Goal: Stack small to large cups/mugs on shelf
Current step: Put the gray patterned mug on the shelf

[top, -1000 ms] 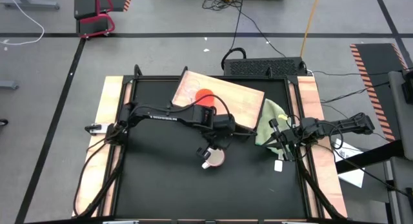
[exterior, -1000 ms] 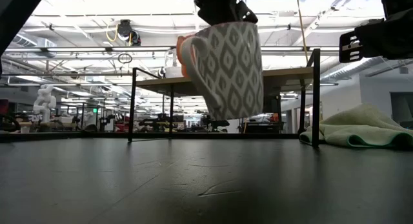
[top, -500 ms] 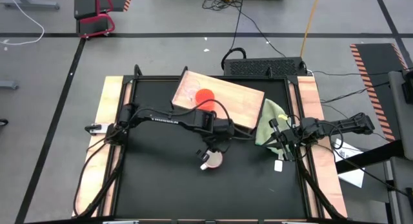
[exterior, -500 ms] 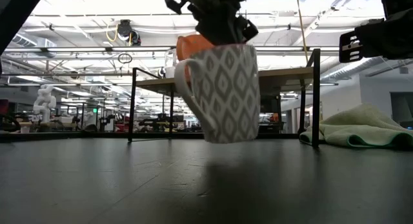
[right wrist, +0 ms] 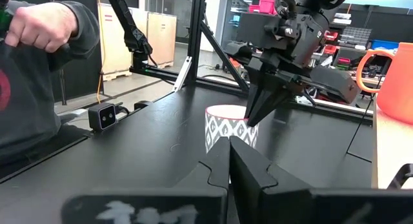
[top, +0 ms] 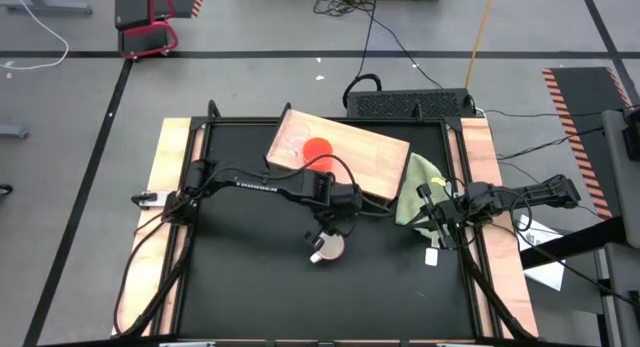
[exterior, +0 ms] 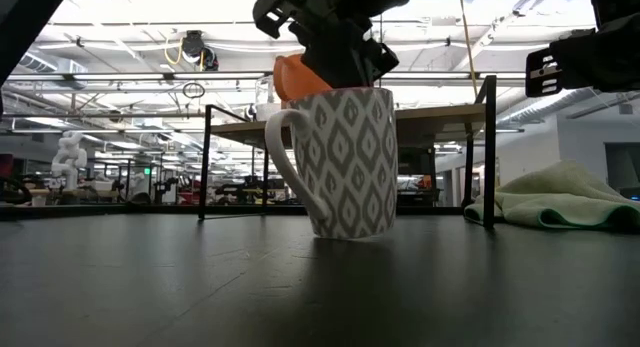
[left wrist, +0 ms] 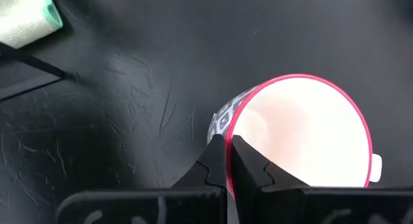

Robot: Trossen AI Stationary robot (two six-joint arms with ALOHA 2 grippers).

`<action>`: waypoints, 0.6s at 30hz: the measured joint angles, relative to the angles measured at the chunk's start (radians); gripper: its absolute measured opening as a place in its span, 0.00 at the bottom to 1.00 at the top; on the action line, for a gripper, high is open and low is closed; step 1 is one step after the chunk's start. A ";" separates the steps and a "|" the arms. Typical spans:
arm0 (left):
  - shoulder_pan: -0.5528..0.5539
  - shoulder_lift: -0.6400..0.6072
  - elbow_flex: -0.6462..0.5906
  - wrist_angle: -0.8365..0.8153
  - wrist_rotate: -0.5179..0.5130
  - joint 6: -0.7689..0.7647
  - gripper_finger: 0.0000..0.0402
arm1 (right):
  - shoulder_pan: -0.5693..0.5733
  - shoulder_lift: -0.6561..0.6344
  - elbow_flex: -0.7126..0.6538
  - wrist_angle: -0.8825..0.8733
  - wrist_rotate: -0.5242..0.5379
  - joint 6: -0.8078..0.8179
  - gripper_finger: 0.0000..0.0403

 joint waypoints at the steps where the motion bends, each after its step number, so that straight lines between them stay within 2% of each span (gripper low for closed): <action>1: 0.001 0.000 0.000 0.003 0.003 0.000 0.01 | 0.000 0.000 0.000 0.000 0.000 0.000 0.00; 18: 0.021 0.000 -0.032 0.043 0.058 0.005 0.01 | 0.000 0.000 0.000 0.000 0.000 0.000 0.00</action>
